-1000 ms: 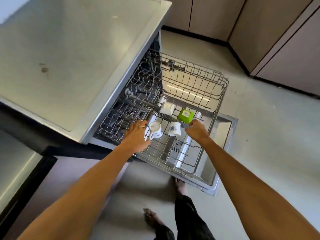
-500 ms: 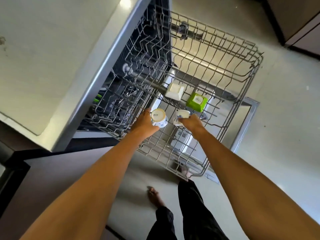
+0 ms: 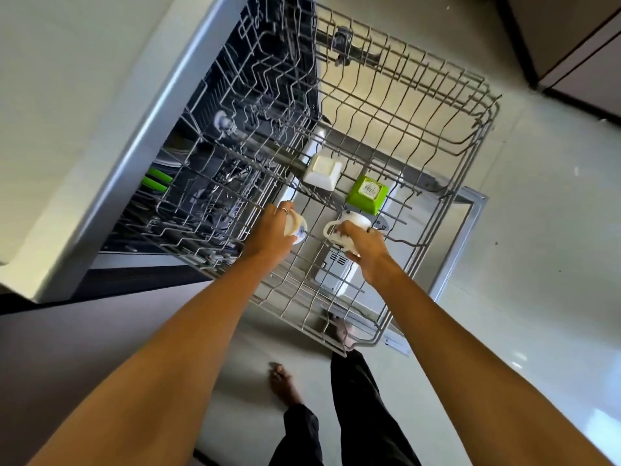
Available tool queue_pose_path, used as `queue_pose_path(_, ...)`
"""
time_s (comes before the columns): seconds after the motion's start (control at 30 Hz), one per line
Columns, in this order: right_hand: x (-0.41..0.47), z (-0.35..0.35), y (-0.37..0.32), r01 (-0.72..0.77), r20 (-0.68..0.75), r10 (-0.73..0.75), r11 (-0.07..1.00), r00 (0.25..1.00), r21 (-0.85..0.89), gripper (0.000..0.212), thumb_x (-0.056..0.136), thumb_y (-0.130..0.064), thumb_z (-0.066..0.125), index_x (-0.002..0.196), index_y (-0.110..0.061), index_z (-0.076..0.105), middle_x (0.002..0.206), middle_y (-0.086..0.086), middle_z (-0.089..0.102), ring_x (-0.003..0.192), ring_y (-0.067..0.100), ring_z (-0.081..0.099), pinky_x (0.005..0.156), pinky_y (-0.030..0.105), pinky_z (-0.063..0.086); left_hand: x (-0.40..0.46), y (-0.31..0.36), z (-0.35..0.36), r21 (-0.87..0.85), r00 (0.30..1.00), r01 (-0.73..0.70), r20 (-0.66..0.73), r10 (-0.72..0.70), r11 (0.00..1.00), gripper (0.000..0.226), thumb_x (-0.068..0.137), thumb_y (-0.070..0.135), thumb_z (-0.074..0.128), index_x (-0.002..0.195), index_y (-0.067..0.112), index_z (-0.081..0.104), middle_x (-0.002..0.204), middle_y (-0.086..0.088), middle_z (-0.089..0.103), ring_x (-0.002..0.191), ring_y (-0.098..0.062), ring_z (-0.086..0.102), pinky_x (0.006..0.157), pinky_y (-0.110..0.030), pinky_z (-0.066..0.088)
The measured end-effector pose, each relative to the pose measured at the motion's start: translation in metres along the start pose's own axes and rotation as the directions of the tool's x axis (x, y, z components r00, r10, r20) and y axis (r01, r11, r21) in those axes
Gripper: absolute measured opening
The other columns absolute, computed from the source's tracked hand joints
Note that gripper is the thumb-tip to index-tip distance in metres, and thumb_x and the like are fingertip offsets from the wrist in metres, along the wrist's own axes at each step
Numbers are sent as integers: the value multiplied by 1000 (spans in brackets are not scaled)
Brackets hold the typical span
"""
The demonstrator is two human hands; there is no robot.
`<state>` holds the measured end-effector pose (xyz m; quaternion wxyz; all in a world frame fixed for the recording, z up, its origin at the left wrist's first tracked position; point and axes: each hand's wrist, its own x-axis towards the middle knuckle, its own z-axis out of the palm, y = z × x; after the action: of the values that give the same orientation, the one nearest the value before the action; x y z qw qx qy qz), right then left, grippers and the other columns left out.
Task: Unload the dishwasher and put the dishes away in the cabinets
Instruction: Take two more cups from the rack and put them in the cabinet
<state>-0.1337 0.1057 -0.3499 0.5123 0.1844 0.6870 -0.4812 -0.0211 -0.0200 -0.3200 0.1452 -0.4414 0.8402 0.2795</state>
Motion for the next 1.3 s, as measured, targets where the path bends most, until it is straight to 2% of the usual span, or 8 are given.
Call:
queue_pose_path(0.23, -49, -28, -2, 91, 223, -106, 993, 969, 78, 29, 77, 3, 64, 101, -12, 63, 91, 7, 65, 86, 20, 60, 70, 29, 49, -43, 3, -26, -97, 1000, -22, -12, 21, 995, 61, 86, 13, 66, 138, 22, 36, 132, -6, 40, 107, -20, 50, 77, -24, 41)
queue_pose_path(0.4, -97, -33, -1, 180, 246, -207, 975, 947, 129, 24, 76, 0, 68, 93, -16, 62, 97, 10, 67, 91, 22, 59, 87, 39, 47, -95, 13, -52, -105, 991, -137, -12, 137, 985, 54, 85, 18, 67, 132, 16, 40, 127, -11, 44, 111, -27, 52, 89, -32, 43)
queue_pose_path(0.47, -119, -34, 0, 224, 263, -256, 963, 930, 148, 26, 77, -4, 69, 102, -12, 64, 98, 9, 68, 90, 20, 61, 90, 39, 46, -118, 9, -63, -100, 984, -177, -21, 176, 979, 56, 84, 23, 69, 132, 15, 40, 127, -12, 44, 110, -28, 53, 92, -36, 44)
queue_pose_path(0.53, -148, -33, 3, 263, 269, -300, 950, 915, 165, 36, 78, -7, 70, 113, -7, 62, 96, 6, 67, 85, 17, 61, 84, 36, 50, -145, 2, -78, -72, 970, -239, -56, 236, 968, 59, 84, 31, 69, 132, 15, 39, 127, -12, 44, 109, -29, 54, 92, -39, 45)
queue_pose_path(0.63, -193, -26, 1, 343, 303, -382, 923, 873, 176, 29, 80, -11, 69, 109, -7, 63, 89, 6, 66, 78, 15, 60, 66, 26, 48, -181, -7, -110, -45, 942, -310, -149, 301, 950, 59, 85, 37, 67, 133, 18, 38, 127, -9, 45, 107, -27, 54, 91, -35, 44)
queue_pose_path(0.97, -350, 52, -33, 610, 512, -636, 753, 578, 246, 31, 82, -11, 69, 111, -9, 61, 92, 7, 70, 65, 8, 63, 52, 19, 50, -305, -52, -233, 58, 739, -409, -565, 367, 911, 57, 84, 46, 64, 130, 20, 45, 117, -5, 55, 102, -24, 59, 88, -28, 45)
queue_pose_path(1.17, -426, 127, -37, 664, 615, -669, 687, 417, 297, 19, 82, -6, 66, 98, -18, 63, 77, 2, 68, 70, 14, 59, 65, 23, 45, -384, -109, -294, 57, 575, -354, -773, 266, 933, 53, 82, 42, 68, 126, 21, 49, 115, -3, 55, 101, -24, 59, 88, -29, 46)
queue_pose_path(1.3, -475, 181, -28, 713, 711, -653, 627, 262, 313, 20, 83, -3, 64, 99, -15, 63, 89, 5, 71, 82, 18, 67, 72, 26, 50, -436, -150, -331, 71, 465, -276, -863, 197, 959, 53, 82, 42, 67, 127, 24, 47, 119, -2, 55, 104, -25, 59, 90, -35, 49)
